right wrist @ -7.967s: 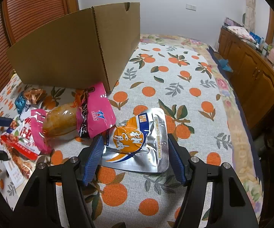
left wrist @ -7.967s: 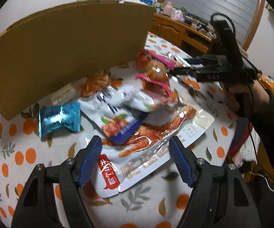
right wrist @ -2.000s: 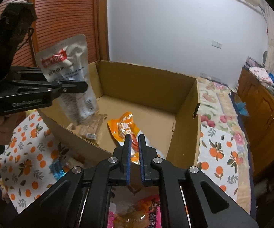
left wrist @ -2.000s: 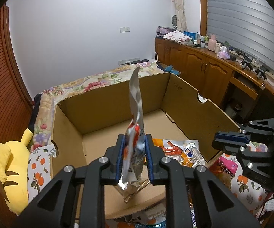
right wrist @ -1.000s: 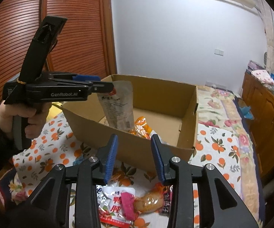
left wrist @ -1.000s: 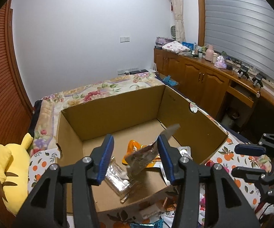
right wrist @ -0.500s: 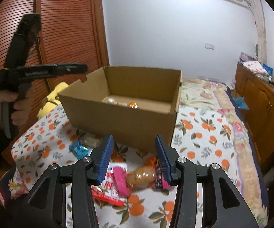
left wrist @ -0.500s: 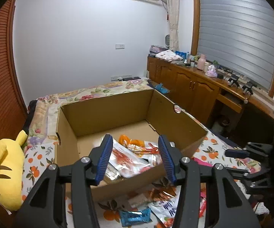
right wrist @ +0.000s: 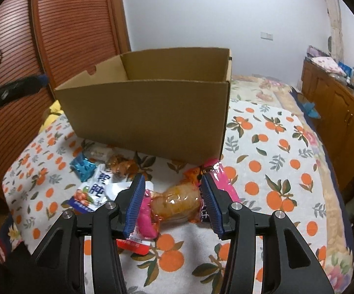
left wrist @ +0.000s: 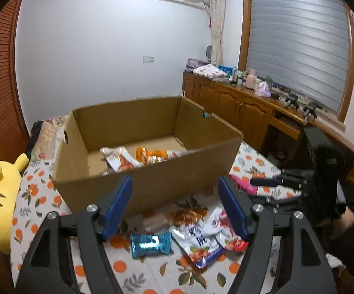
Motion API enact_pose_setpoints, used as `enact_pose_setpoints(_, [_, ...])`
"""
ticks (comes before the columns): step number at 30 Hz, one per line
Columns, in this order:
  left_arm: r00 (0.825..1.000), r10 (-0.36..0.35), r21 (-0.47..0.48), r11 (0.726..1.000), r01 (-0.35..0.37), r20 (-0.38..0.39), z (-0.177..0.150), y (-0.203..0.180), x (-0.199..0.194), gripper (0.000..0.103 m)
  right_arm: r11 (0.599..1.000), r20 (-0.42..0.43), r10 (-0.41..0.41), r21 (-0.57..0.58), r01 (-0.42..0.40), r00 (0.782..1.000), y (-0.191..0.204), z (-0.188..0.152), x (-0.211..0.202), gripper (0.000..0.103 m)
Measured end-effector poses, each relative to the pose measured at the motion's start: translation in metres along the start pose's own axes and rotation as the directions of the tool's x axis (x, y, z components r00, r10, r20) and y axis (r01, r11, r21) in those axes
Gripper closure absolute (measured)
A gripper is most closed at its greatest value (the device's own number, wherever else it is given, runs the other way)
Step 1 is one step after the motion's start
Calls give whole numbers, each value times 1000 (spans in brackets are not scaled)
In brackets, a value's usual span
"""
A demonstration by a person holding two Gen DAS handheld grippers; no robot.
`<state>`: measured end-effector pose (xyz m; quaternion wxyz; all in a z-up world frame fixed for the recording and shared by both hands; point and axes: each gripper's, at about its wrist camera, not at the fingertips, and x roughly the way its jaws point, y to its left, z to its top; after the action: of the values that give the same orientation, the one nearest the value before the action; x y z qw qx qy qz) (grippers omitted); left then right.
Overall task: Organize snacks
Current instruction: 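Lower the right tool to the pink-labelled egg pack while the left tool approaches the white-red pouch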
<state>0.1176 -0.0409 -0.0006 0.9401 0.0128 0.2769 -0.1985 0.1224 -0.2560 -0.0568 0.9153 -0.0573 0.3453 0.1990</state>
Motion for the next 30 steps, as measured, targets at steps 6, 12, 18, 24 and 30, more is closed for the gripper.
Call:
enact_pose_setpoints(6, [999, 3, -11, 1000, -3, -38, -30, -13, 10, 31, 999, -35, -54, -1, 54, 998, 1, -2, 16, 52])
enact_pose_setpoints(12, [998, -11, -52, 999, 8, -66, -50, -9, 17, 31, 994, -85, -107, -34, 104, 991, 3, -13, 28, 47])
enact_pose_setpoints(18, [997, 2, -67, 998, -7, -78, -62, -4, 20, 31, 995, -102, -96, -9, 96, 990, -5, -22, 20, 47])
enact_pose_setpoints(24, [996, 8, -73, 997, -15, -86, -68, -4, 23, 31, 995, -106, -94, 21, 96, 990, -16, -33, 3, 47])
enact_pose_setpoints(30, [993, 16, -82, 996, -25, -113, -74, -5, 31, 31, 993, -75, -49, 108, 57, 996, -25, -26, -1, 47])
